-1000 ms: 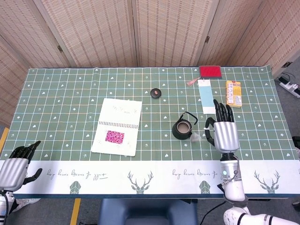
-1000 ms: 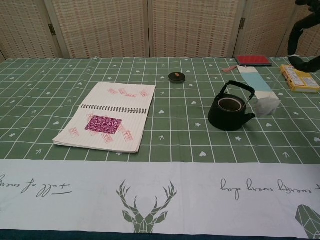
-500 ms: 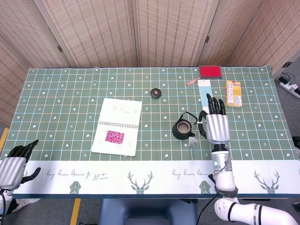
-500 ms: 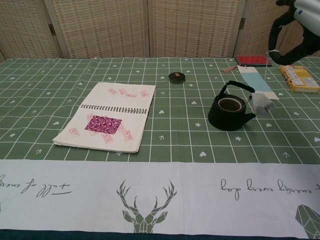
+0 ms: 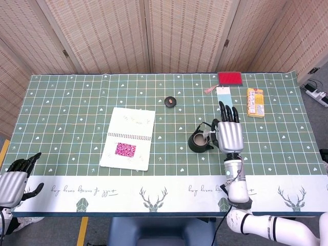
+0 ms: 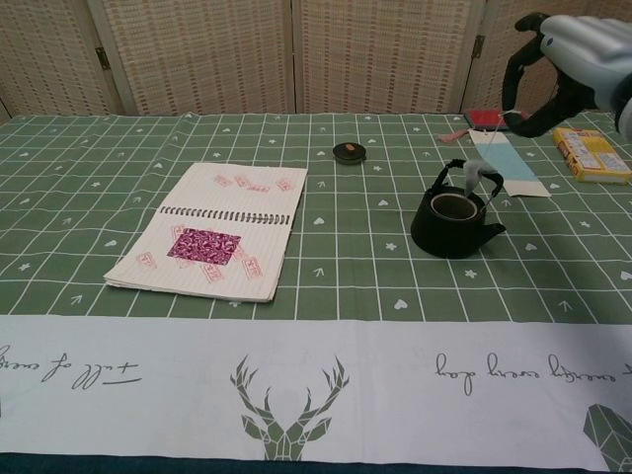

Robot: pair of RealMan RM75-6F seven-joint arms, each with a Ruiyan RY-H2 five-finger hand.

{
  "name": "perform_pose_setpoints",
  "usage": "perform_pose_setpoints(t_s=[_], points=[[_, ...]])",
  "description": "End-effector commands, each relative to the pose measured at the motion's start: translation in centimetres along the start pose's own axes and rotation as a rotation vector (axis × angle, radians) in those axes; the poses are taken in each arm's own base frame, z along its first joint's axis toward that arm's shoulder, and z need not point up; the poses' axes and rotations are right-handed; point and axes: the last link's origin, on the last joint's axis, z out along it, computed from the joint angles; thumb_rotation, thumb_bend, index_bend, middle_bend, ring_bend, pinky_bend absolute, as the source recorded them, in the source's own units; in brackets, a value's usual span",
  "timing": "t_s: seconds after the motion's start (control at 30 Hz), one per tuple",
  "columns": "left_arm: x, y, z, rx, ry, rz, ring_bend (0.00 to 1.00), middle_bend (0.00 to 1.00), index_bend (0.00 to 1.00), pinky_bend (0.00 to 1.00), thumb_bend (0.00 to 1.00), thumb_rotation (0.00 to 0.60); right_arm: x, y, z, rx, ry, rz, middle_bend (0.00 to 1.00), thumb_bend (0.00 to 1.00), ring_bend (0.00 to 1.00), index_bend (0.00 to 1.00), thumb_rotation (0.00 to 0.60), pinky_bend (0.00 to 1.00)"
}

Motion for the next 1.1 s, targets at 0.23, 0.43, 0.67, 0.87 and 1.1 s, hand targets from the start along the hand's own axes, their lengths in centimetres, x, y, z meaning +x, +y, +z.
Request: perform_pose_setpoints(t_s=[0.23,0.43,0.67,0.87,1.1], points=[[0.1,0.0,-0.1,-0.002,0.004,-0.004,0.18,0.13,0.02,0.14,0.28,0.600,-0.4,-0.5,0.5,0.001,-0.014,0.001,0.04,0.45,0.00,0.63,0.600,0.00],[0.2,0.0,-0.2,-0.004,0.003,-0.005,0.18,0.13,0.02,0.14,0.28,0.600,-0.5,-0.9,1.2,-0.005,-0.015,-0.004,0.04,0.45,0.00,0.63,0.600,0.00],[0.2,-0.1,-0.2,-0.003,0.004,-0.008,0.18,0.13,0.02,0.14,0.28,0.600,-0.7,-1.9,2.1,-0.002,-0.023,-0.012,0.04,0.45,0.00,0.63,0.600,0.00],[0.4,-0.1,-0.3,-0.004,0.008,-0.014,0.18,0.13,0.02,0.14,0.28,0.600,-1.7,-2.4,2.2,0.005,-0.046,-0.039,0.04,0.45,0.00,0.63,0.600,0.00],[0.4,-0.2,-0.4,0.000,0.012,-0.014,0.18,0.13,0.02,0.14,0.28,0.600,-3.1,-1.3,0.4,0.044,-0.065,-0.070,0.04,0.45,0.00,0.63,0.600,0.00]])
